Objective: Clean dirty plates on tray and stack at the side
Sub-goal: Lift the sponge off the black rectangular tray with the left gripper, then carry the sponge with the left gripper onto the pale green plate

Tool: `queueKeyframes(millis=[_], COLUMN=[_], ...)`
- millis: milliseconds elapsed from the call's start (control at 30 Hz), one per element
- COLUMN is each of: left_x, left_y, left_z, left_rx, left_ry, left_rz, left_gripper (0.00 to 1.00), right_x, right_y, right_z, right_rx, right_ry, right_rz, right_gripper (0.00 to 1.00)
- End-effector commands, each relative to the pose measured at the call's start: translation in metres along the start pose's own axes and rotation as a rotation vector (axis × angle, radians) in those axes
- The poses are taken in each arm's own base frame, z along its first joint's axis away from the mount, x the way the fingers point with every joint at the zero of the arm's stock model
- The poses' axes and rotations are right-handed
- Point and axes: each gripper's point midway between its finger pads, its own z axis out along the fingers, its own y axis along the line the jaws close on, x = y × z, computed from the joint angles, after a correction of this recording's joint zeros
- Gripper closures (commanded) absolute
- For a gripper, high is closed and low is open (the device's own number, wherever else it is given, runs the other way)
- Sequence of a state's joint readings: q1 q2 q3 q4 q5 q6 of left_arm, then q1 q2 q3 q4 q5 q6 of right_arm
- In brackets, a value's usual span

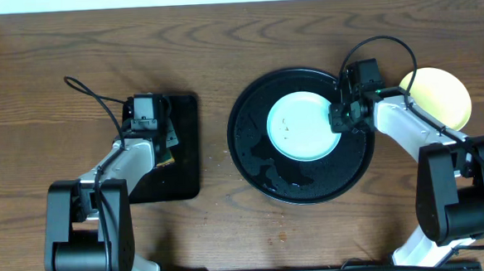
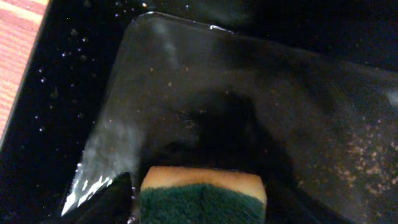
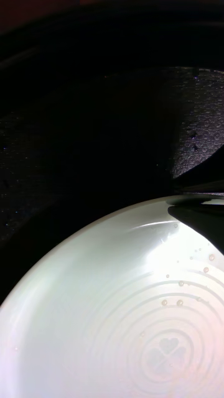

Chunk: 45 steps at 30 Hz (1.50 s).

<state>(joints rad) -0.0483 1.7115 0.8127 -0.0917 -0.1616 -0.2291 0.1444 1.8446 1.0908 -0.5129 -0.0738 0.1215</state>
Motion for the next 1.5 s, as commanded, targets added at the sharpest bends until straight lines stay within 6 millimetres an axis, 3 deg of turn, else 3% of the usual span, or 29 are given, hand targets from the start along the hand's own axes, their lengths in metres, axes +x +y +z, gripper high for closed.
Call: queueKeyframes(millis=[0, 167, 233, 300, 433, 533, 600, 833, 1000, 1300, 1333, 1400, 1467], left_x=[0.003, 0.036, 0.04, 0.04, 0.034, 0.026, 0.018, -0.025, -0.044, -0.04, -0.039, -0.04, -0.043], left_y=[0.003, 0.013, 0.015, 0.015, 0.013, 0.012, 0.013, 0.011, 0.014, 0.0, -0.002, -0.008, -0.011], left_z=[0.002, -0.001, -0.001, -0.001, -0.001, -0.01, -0.023, -0.095, -0.137, -0.139, -0.139, -0.143, -0.147], left_rx=[-0.01, -0.05, -0.055, -0.054, -0.048, -0.045, -0.043, 0.043, 0.08, 0.158, 0.172, 0.205, 0.223], left_ry=[0.015, 0.148, 0.161, 0.157, 0.139, 0.135, 0.126, -0.068, -0.19, -0.151, -0.134, -0.084, -0.024], left_rz=[0.023, 0.034, 0.038, 0.041, 0.04, 0.047, 0.044, -0.005, -0.029, 0.028, 0.034, 0.041, 0.049], left_gripper=[0.25, 0.29, 0.3, 0.39, 0.7, 0.8, 0.92, 0.93, 0.93, 0.92, 0.92, 0.92, 0.92], right_x=[0.002, 0.002, 0.001, 0.001, 0.001, 0.001, 0.002, 0.002, 0.002, 0.001, 0.001, 0.001, 0.001], right_y=[0.001, 0.001, 0.001, 0.001, 0.001, 0.001, 0.001, 0.001, 0.001, 0.001, 0.001, 0.001, 0.001], right_z=[-0.002, -0.002, -0.002, -0.002, -0.002, -0.002, -0.002, -0.002, -0.002, -0.002, -0.002, -0.002, -0.002], right_rx=[0.011, 0.01, 0.01, 0.01, 0.011, 0.011, 0.011, 0.011, 0.011, 0.011, 0.011, 0.01, 0.01], right_ry=[-0.001, -0.003, -0.005, -0.006, -0.004, -0.004, -0.003, -0.002, -0.002, -0.005, -0.005, -0.006, -0.007], right_rz=[-0.014, -0.013, -0.014, -0.014, -0.014, -0.014, -0.014, -0.014, -0.014, -0.014, -0.014, -0.014, -0.014], right_gripper=[0.92, 0.91, 0.91, 0.9, 0.9, 0.9, 0.89, 0.87, 0.72, 0.7, 0.73, 0.97, 0.99])
